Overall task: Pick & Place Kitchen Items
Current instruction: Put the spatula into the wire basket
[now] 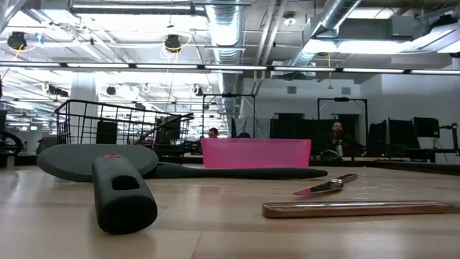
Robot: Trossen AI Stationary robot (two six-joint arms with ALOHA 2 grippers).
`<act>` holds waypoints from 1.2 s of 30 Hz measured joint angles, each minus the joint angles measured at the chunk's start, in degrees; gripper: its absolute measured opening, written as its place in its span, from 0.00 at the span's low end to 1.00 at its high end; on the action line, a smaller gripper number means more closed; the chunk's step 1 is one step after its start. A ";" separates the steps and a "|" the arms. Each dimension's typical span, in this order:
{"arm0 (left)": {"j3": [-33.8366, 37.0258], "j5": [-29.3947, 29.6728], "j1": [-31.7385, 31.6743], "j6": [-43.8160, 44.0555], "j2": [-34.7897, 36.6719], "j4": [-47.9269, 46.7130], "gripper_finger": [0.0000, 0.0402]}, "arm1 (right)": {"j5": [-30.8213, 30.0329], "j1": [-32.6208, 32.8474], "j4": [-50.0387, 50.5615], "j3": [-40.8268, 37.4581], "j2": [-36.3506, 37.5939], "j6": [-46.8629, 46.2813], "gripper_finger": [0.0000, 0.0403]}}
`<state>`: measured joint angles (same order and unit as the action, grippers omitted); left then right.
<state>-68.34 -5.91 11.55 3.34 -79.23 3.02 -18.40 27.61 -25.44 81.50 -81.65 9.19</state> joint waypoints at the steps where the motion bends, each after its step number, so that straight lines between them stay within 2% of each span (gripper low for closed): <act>1: 0.00 -0.33 0.01 -0.28 0.04 0.50 0.63 | -0.48 0.39 0.35 0.08 0.38 0.87 0.17; 6: -0.02 -4.32 0.07 -3.34 0.08 0.75 0.72 | 2.72 1.25 -0.25 0.02 0.72 1.49 0.17; 18: -0.02 -5.05 -0.46 -7.88 -0.45 1.37 0.73 | 15.28 -1.51 -5.26 -0.03 -1.25 -6.43 0.17; 21: -0.02 -5.24 -0.48 -8.01 -0.43 1.45 0.72 | 15.71 -2.18 -5.21 -0.03 -1.35 -6.71 0.17; 31: -0.04 -12.21 -0.33 -7.83 -1.57 5.28 0.72 | 18.68 -4.48 -7.35 -0.03 -2.03 -9.24 0.17; 36: -0.09 -12.51 -0.50 -7.81 -3.17 7.15 0.72 | 19.62 -4.50 -7.46 -0.03 -2.08 -9.26 0.17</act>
<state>-68.42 -18.41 11.05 -4.47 -82.40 10.16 1.22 23.11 -32.90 81.47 -83.72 -0.07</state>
